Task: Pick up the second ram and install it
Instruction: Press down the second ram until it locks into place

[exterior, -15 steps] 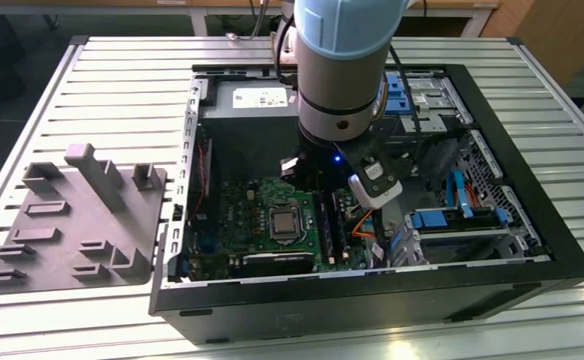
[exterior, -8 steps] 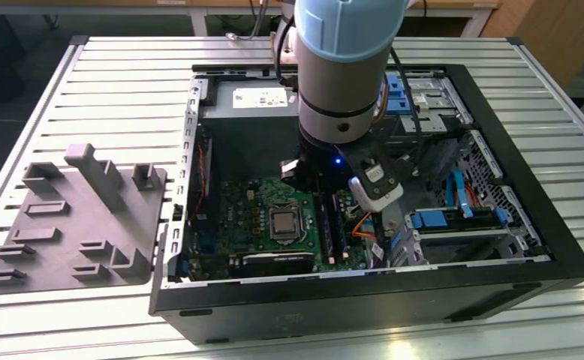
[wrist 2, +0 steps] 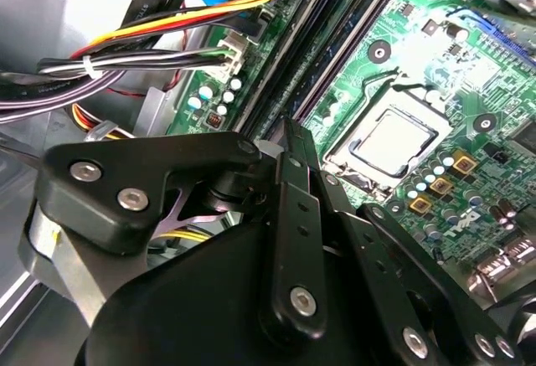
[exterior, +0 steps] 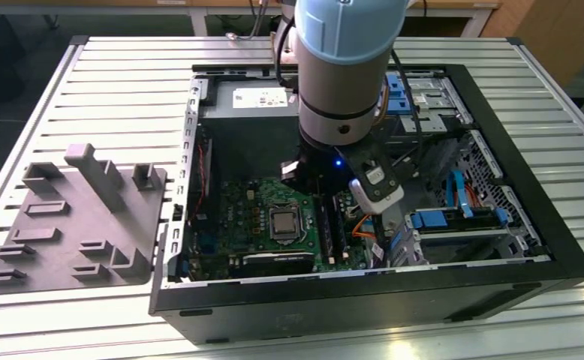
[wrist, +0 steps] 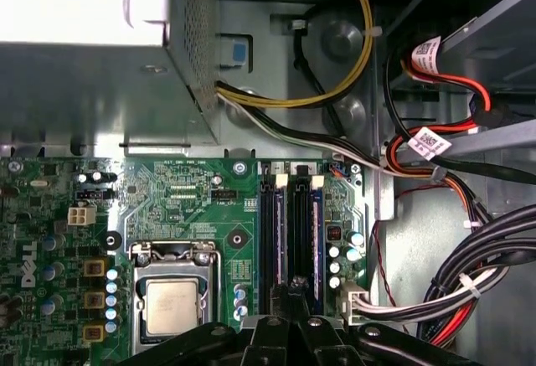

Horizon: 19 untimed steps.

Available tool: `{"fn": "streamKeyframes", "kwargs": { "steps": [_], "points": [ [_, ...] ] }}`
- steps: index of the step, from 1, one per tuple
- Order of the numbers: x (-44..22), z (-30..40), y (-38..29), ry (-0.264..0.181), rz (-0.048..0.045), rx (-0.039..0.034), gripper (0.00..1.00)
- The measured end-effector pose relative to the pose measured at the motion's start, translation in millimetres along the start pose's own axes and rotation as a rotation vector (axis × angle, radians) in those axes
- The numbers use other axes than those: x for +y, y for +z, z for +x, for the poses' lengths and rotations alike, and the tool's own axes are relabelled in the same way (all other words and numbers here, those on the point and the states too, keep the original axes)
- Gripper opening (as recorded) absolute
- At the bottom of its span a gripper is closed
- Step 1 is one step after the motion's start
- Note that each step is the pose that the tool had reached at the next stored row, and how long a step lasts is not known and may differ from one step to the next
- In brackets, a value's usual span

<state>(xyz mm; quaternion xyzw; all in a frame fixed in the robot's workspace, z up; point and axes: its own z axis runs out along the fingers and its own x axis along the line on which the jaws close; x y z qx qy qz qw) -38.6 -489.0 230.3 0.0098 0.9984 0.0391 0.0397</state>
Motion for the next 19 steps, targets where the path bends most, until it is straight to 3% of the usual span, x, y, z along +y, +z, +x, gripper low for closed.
{"fn": "streamKeyframes", "kwargs": {
  "steps": [19],
  "points": [
    [-6.5,-0.2,-0.5,0.000,-0.0001,0.0000,0.11]
  ]
}}
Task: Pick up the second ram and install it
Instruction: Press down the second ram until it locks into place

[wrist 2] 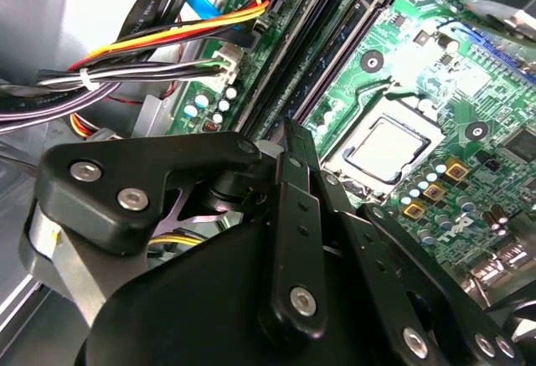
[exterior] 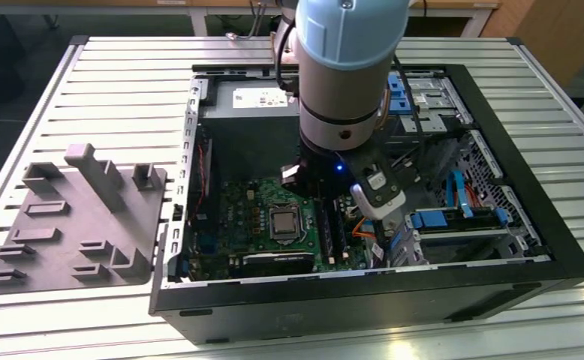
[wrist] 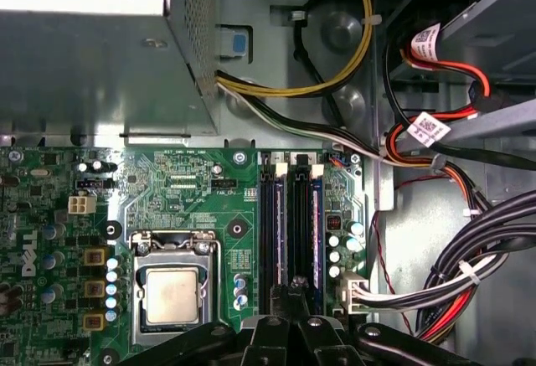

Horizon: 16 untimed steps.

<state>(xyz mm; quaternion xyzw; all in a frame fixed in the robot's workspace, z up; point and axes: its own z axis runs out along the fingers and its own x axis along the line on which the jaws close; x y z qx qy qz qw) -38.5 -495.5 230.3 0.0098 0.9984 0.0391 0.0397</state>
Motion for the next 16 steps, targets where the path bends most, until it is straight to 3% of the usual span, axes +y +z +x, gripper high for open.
{"fn": "streamKeyframes", "kwargs": {
  "steps": [16],
  "points": [
    [-9.5,-0.2,-0.8,0.000,0.0000,0.0000,0.11]
  ]
}}
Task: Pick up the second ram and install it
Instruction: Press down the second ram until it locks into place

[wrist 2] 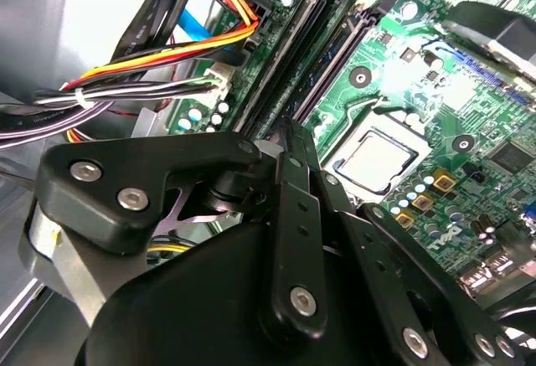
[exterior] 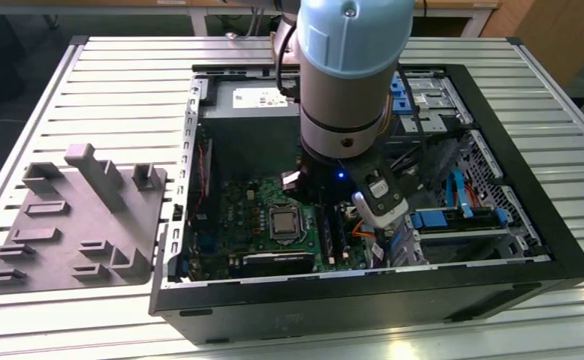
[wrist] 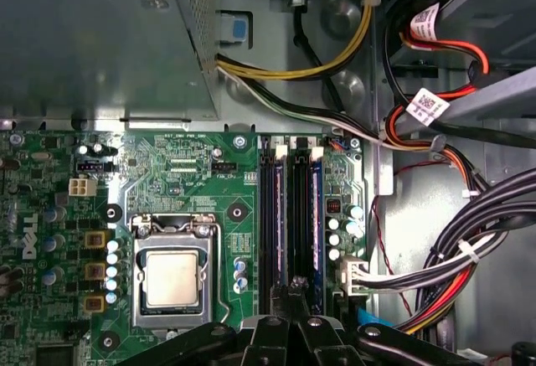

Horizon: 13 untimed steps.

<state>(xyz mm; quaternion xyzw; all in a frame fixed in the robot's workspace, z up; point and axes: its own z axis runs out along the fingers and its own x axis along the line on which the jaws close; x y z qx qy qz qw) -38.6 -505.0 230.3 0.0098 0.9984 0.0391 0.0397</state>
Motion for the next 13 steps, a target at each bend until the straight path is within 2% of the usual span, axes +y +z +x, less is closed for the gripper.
{"fn": "streamKeyframes", "kwargs": {
  "steps": [13],
  "points": [
    [-7.0,-0.2,-0.6,0.000,0.0000,0.0000,0.11]
  ]
}}
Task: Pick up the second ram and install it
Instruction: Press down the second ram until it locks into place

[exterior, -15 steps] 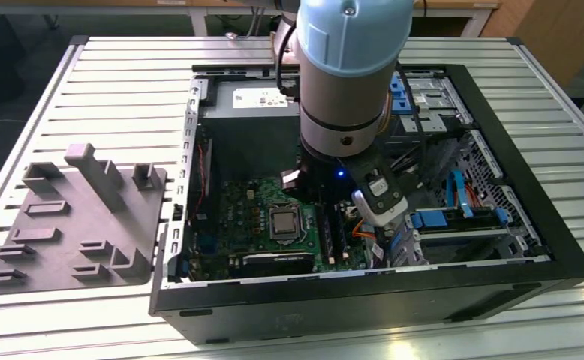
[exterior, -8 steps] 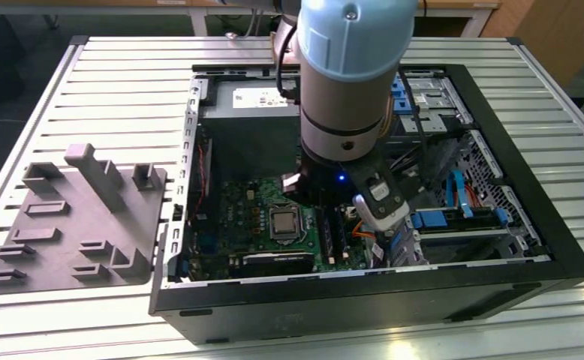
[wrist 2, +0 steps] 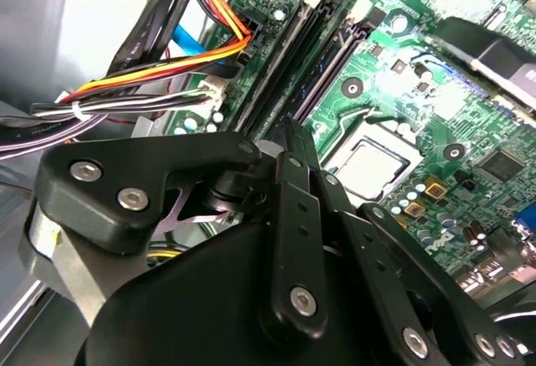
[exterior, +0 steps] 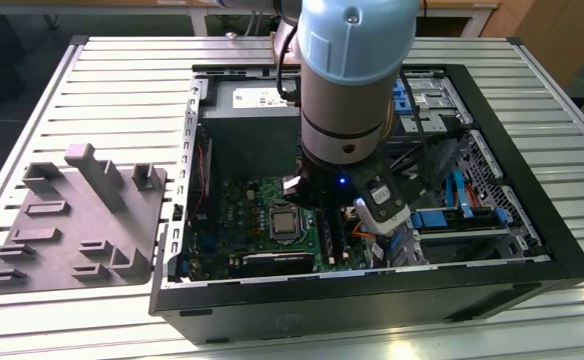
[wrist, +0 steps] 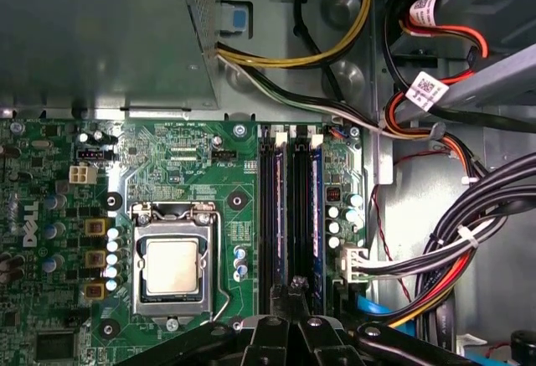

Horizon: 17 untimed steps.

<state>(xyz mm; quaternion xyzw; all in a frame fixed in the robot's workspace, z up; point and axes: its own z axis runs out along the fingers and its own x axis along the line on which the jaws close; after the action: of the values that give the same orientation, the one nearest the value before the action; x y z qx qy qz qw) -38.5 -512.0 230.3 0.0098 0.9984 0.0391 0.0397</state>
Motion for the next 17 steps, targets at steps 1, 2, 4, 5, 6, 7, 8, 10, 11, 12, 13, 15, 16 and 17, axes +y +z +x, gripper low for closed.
{"fn": "streamKeyframes", "kwargs": {
  "steps": [1,2,4,5,6,7,8,10,11,12,13,15,16,17],
  "points": [
    [-0.4,0.0,0.0,0.000,0.0000,0.0000,0.11],
    [-0.9,0.0,0.0,0.000,0.0000,0.0000,0.11],
    [-1.8,0.0,-0.1,0.000,-0.0001,0.0000,0.11],
    [-2.2,-0.1,-0.2,0.000,0.0000,0.0000,0.11],
    [-2.7,-0.1,-0.2,0.000,0.0000,0.0000,0.11],
    [-3.1,-0.1,-0.3,0.000,0.0001,0.0000,0.11],
    [-3.5,-0.1,-0.3,0.000,0.0000,0.0000,0.11],
    [-4.3,-0.1,-0.3,0.000,0.0000,0.0000,0.11],
    [-4.7,-0.1,-0.4,0.000,0.0000,0.0000,0.11],
    [-5.1,-0.1,-0.4,0.000,0.0000,0.0000,0.11],
    [-5.5,-0.1,-0.4,0.000,0.0000,0.0000,0.11],
    [-6.3,-0.1,-0.5,0.000,0.0000,0.0000,0.11],
    [-6.8,-0.2,-0.5,0.000,0.0000,0.0000,0.11],
    [-7.3,-0.2,-0.5,0.000,0.0000,0.0000,0.11]
  ]
}}
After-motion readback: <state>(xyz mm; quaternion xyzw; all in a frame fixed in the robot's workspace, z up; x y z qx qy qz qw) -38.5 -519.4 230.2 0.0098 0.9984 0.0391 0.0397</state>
